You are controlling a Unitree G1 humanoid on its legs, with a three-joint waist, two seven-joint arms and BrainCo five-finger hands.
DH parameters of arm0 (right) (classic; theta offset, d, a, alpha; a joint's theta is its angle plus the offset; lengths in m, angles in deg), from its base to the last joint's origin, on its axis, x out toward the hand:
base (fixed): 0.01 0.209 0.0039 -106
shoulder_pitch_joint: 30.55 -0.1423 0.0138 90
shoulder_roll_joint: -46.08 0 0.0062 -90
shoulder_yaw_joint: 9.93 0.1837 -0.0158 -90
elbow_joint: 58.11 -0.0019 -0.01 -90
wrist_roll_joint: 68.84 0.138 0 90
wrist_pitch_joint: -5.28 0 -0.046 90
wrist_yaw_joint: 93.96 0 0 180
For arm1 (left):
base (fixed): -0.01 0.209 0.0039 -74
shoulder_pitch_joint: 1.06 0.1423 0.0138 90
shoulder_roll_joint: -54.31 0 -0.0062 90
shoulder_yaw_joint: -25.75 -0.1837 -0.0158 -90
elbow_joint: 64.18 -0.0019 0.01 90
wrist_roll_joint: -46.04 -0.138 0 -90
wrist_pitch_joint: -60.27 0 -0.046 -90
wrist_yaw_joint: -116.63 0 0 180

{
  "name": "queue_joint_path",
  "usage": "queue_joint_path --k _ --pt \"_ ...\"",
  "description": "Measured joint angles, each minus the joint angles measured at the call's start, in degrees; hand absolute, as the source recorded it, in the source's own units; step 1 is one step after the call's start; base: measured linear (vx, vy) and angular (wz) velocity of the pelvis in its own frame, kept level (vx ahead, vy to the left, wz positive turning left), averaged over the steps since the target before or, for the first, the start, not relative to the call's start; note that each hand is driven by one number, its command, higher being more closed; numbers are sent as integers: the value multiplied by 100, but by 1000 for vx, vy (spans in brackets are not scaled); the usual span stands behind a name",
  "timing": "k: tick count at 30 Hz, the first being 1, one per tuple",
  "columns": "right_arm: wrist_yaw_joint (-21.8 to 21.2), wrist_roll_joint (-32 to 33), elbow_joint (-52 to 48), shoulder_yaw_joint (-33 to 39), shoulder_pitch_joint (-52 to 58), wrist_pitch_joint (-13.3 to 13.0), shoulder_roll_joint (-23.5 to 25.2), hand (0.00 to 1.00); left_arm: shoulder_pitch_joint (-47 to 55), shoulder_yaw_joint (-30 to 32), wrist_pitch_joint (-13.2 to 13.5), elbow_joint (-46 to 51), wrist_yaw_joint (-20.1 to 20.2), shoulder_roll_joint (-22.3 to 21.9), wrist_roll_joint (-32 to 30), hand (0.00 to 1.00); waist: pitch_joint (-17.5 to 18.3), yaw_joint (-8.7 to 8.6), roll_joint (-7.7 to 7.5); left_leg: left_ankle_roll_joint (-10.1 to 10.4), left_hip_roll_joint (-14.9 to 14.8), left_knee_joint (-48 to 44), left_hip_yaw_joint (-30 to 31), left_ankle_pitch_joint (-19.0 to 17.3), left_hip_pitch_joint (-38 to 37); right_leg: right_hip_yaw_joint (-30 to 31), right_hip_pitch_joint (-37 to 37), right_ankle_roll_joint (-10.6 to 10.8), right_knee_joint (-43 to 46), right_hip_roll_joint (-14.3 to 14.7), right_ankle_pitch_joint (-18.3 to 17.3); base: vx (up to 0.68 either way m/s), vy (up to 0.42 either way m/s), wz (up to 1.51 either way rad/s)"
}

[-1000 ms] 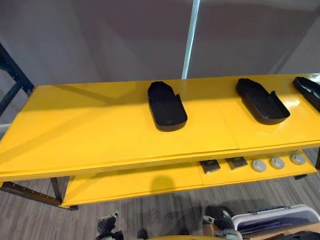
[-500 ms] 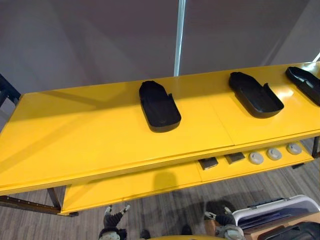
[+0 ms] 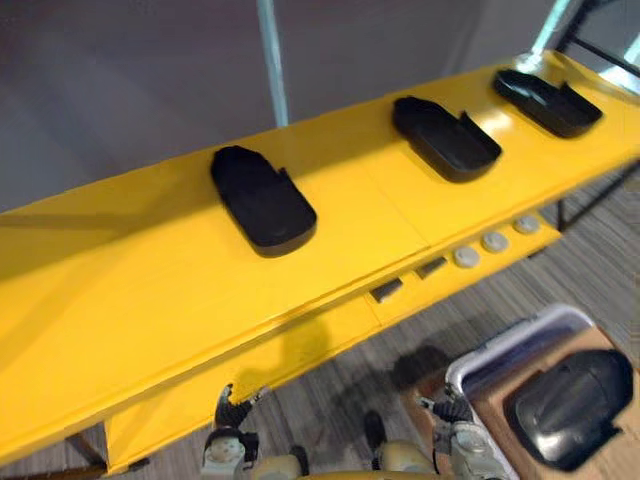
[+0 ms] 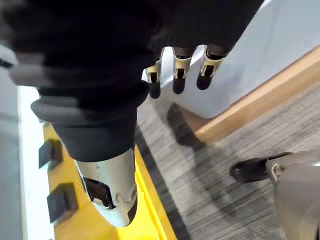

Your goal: Walk over and take plastic housings, then place them on the shelf

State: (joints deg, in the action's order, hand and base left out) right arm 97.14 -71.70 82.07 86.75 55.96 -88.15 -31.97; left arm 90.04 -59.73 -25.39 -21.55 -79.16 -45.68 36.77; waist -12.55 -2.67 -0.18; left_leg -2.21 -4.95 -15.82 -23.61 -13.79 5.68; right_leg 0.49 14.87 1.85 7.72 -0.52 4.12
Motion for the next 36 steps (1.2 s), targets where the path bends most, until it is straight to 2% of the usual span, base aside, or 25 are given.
queue_joint_path --k 3,5,6,7,9,11,12,14,15,16,17,19,20,21,22,25,29,35,36 --pt "-7 -6 30 -10 117 -7 -50 0 140 -2 -5 6 15 -18 -38 0 -49 30 134 1 -219 110 -669 22 -351 -1312 -447 -188 758 -124 -875 -101 34 -121" --pt "-9 -18 122 -77 103 -7 -56 0 146 -6 -12 6 42 -2 -35 0 -21 70 85 103 -327 164 -1150 82 -411 -2258 -728 -265 790 -450 -1136 -103 -95 -121" --pt "-9 -19 145 -84 82 -5 -55 0 170 -10 -15 5 44 14 -34 0 -2 92 50 140 -325 174 -1278 104 -423 -2443 -808 -250 694 -558 -1161 -68 -165 -130" --pt "-6 -70 186 -93 42 -5 -69 0 172 -43 -20 -13 51 37 -35 0 8 117 9 204 -339 156 -1394 142 -441 -2512 -852 -82 472 -575 -1119 -42 -169 -93" --pt "-8 -167 355 -90 77 7 -98 0 207 -60 -22 -47 68 -28 -36 0 8 70 10 326 -483 14 -1396 180 -648 -2060 -1015 -170 401 -341 -1041 3 -261 -105" --pt "-12 -232 380 -95 171 9 -100 0 311 -168 -19 -50 83 -109 -39 0 17 79 27 477 -819 -494 -1425 65 -822 -1699 -1258 -218 247 -78 -1021 28 -252 -124" --pt "-13 -239 402 -99 242 6 -114 0 334 -182 -16 -51 100 -179 -37 0 24 96 36 450 -1177 -1283 -1334 -7 -706 -1358 -1389 -278 85 134 -1014 9 -249 -116" --pt "-11 -241 403 -104 257 3 -166 0 325 -183 -15 -51 123 -262 -37 0 27 134 75 380 -1303 -1830 -869 -92 -432 -1120 -1449 -348 -10 259 -966 26 -136 -102" --pt "-3 -236 471 -99 303 13 -214 0 322 -219 -10 -50 161 -355 -35 0 28 162 88 406 -1100 -2016 9 -126 -179 -840 -1471 -370 -21 293 -950 57 -10 -96" --pt "0 -233 490 -97 312 24 -248 0 324 -246 -9 -51 179 -377 -35 0 27 170 87 495 -965 -1992 317 -182 -85 -739 -1477 -378 -25 291 -941 96 61 -106" --pt "11 -227 494 -92 330 26 -299 0 325 -287 -10 -51 188 -407 -35 0 26 191 84 584 -660 -1803 918 -241 96 -529 -1479 -442 -29 270 -892 67 57 -73" --pt "29 -222 493 -89 313 23 -318 0 324 -287 -10 -51 187 -427 -32 0 32 221 99 629 -258 -1334 1719 -236 272 -227 -1491 -379 -17 228 -850 108 144 -93" --pt "43 -222 494 -91 307 21 -310 0 332 -289 -12 -53 185 -426 -31 0 27 257 158 675 -112 -949 2117 -194 261 -30 -1516 -328 -5 242 -835 128 195 -94" --pt "48 -222 493 -90 320 20 -317 0 333 -297 -13 -57 185 -429 -30 0 31 280 210 725 -101 -720 2226 -104 233 28 -1545 -285 -6 266 -838 107 206 -88" --pt "60 -217 501 -82 371 18 -297 0 347 -312 -14 -82 181 -416 -29 0 36 345 283 520 -140 -521 2155 287 124 188 -1590 -190 -6 306 -874 116 228 -60" --pt "98 -158 453 -57 580 -4 -60 0 290 -362 -15 -150 176 -282 10 0 176 329 93 405 131 -103 1900 337 -160 206 -1778 27 -235 -32 -880 137 216 -20" --pt "112 255 265 206 744 -25 -29 0 297 -384 -80 -171 176 -223 11 0 204 324 49 295 404 186 1825 400 -410 146 -1951 153 -414 -296 -865 124 158 0" --pt "215 919 -682 1051 916 -189 5 0 515 -370 -131 -173 166 -119 72 0 313 289 22 239 419 408 1706 437 -610 124 -1987 160 -420 -314 -863 57 28 -9" --pt "353 1021 -1138 1417 1068 -231 4 0 637 -304 -130 -173 166 -134 93 0 399 211 10 206 413 521 1704 461 -693 122 -2003 160 -462 -301 -862 33 -32 -6"
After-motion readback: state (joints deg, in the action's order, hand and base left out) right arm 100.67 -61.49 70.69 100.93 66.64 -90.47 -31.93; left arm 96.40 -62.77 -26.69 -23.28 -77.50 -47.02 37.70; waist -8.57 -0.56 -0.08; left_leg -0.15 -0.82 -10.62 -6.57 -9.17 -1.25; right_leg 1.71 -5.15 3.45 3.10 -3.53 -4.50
